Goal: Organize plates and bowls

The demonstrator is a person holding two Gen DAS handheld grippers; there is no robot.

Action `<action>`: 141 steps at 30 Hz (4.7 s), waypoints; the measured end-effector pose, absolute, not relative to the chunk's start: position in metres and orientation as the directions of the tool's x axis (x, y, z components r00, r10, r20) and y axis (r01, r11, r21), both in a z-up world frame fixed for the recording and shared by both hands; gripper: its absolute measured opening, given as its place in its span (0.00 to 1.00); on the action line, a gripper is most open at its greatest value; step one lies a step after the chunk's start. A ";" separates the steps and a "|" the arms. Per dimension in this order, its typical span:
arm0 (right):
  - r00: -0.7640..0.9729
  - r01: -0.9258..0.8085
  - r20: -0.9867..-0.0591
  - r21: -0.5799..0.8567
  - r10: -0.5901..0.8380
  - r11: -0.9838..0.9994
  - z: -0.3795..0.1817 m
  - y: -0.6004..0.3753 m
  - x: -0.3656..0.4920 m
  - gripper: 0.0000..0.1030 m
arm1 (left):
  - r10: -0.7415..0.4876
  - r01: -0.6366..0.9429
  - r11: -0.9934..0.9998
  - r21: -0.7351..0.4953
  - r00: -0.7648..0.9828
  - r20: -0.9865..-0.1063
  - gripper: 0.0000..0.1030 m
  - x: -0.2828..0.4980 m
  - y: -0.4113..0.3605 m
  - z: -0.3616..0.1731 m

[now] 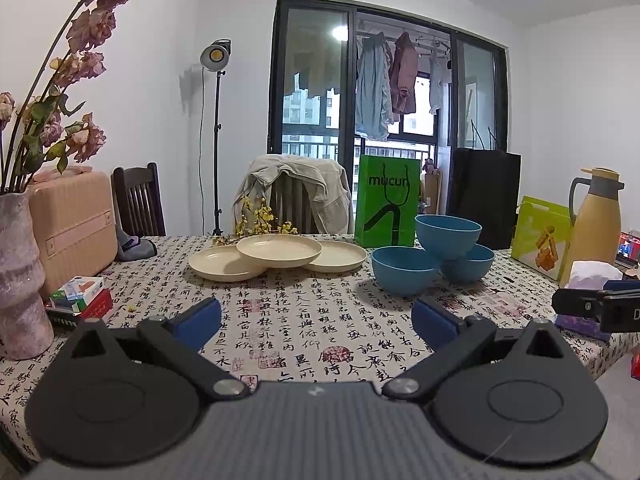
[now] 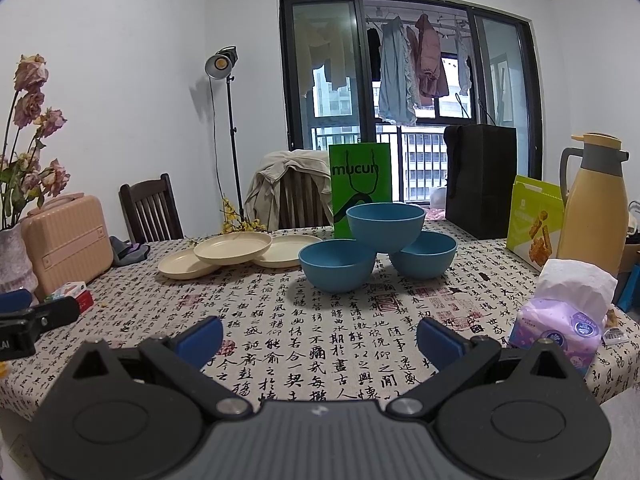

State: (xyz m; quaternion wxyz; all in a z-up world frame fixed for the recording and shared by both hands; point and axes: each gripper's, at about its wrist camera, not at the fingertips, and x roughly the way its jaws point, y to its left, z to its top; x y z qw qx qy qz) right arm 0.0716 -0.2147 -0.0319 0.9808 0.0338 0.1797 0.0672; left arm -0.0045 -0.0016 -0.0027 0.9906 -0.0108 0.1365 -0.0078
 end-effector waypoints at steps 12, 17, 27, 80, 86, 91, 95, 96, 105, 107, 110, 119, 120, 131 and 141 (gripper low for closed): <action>0.927 -0.119 -0.347 0.088 0.143 0.989 -0.032 -0.214 0.072 1.00 | -0.017 0.011 1.000 -0.023 0.963 -0.270 1.00 -0.004 -0.002 -0.003; 0.927 -0.121 -0.346 0.087 0.144 0.989 -0.032 -0.213 0.072 1.00 | -0.013 0.005 1.000 -0.029 0.962 -0.273 1.00 -0.002 -0.001 -0.003; 0.938 -0.119 -0.314 0.095 0.143 0.988 -0.019 -0.211 0.088 1.00 | -0.010 -0.002 0.999 -0.049 0.965 -0.260 1.00 0.014 0.008 0.011; 0.886 -0.363 -0.278 0.082 0.371 0.928 0.043 -0.039 0.329 1.00 | 0.104 -0.194 0.948 -0.253 0.939 -0.328 1.00 0.195 0.162 0.030; 0.879 -0.370 -0.288 0.090 0.380 0.925 0.043 -0.040 0.338 1.00 | 0.139 -0.228 0.945 -0.234 0.930 -0.341 1.00 0.195 0.153 0.039; 0.870 -0.357 -0.320 0.115 0.375 0.927 0.041 -0.047 0.346 1.00 | 0.163 -0.254 0.936 -0.243 0.926 -0.341 1.00 0.192 0.147 0.045; 0.862 -0.359 -0.325 0.147 0.388 0.922 0.042 -0.054 0.352 1.00 | 0.179 -0.273 0.928 -0.253 0.923 -0.339 1.00 0.195 0.139 0.049; 0.862 -0.357 -0.327 0.151 0.387 0.922 0.043 -0.056 0.354 1.00 | 0.178 -0.276 0.924 -0.264 0.923 -0.341 1.00 0.197 0.138 0.050; 0.842 -0.365 -0.351 0.189 0.410 0.911 0.044 -0.060 0.394 1.00 | 0.183 -0.316 0.890 -0.330 0.909 -0.375 1.00 0.229 0.133 0.051; 0.835 -0.358 -0.362 0.215 0.415 0.909 0.043 -0.058 0.408 1.00 | 0.179 -0.319 0.884 -0.342 0.906 -0.383 1.00 0.239 0.135 0.054; 0.831 -0.340 -0.373 0.246 0.412 0.908 0.041 -0.057 0.432 1.00 | 0.187 -0.331 0.878 -0.346 0.902 -0.390 1.00 0.255 0.137 0.059; 0.844 -0.257 -0.416 0.241 0.339 0.936 0.041 -0.053 0.490 1.00 | 0.204 -0.355 0.864 -0.356 0.895 -0.396 1.00 0.313 0.147 0.077; 0.844 -0.249 -0.419 0.244 0.334 0.937 0.041 -0.052 0.497 1.00 | 0.205 -0.358 0.863 -0.357 0.893 -0.400 1.00 0.320 0.148 0.078; 0.842 -0.190 -0.451 0.265 0.295 0.945 0.013 -0.043 0.564 1.00 | 0.195 -0.402 0.825 -0.396 0.862 -0.468 1.00 0.400 0.162 0.055; 0.822 -0.164 -0.502 0.246 0.270 0.955 -0.032 -0.033 0.611 1.00 | 0.229 -0.451 0.821 -0.349 0.821 -0.522 1.00 0.460 0.171 0.010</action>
